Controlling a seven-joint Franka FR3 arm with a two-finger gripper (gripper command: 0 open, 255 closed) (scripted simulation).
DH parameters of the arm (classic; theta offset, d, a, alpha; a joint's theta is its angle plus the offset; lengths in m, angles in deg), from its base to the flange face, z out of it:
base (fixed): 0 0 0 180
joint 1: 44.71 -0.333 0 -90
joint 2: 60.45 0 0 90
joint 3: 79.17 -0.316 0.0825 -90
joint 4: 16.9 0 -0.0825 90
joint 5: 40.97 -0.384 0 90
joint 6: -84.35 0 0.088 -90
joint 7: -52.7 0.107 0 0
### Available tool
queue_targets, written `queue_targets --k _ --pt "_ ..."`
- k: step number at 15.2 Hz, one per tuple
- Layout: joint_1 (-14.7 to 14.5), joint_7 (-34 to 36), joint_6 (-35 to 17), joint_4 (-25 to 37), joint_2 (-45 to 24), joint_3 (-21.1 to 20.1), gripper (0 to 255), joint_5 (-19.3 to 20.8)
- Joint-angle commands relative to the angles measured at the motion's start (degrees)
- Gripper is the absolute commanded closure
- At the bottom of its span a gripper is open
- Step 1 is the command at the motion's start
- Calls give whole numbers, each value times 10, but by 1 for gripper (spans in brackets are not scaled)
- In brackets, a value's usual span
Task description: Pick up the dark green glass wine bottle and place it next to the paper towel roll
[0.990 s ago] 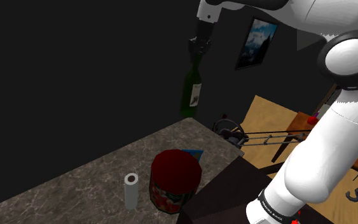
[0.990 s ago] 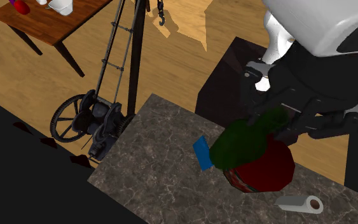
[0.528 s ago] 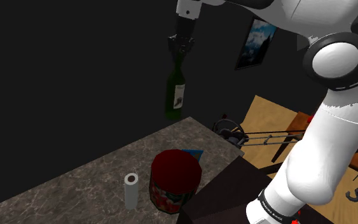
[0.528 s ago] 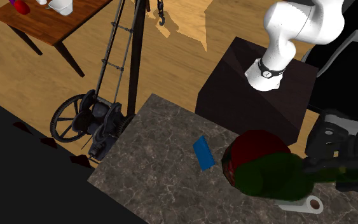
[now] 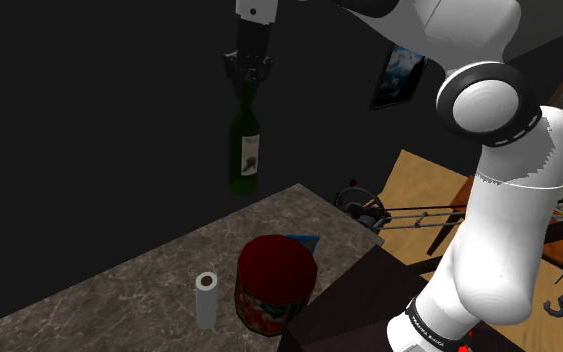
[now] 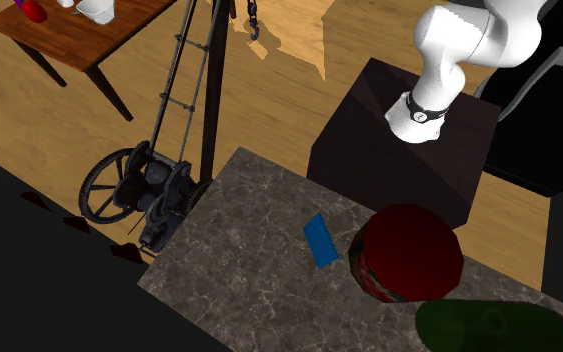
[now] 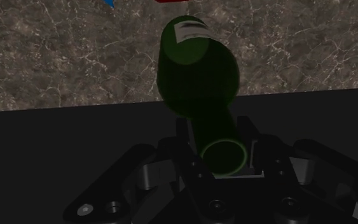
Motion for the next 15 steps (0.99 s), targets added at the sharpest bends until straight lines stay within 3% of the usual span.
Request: queue_targets --k 1,3,15 --pt "-19 25 25 66 -41 -8 255 6" --pt "-36 44 49 132 -84 -14 255 12" --pt "-30 46 -83 -66 -18 -13 255 7"
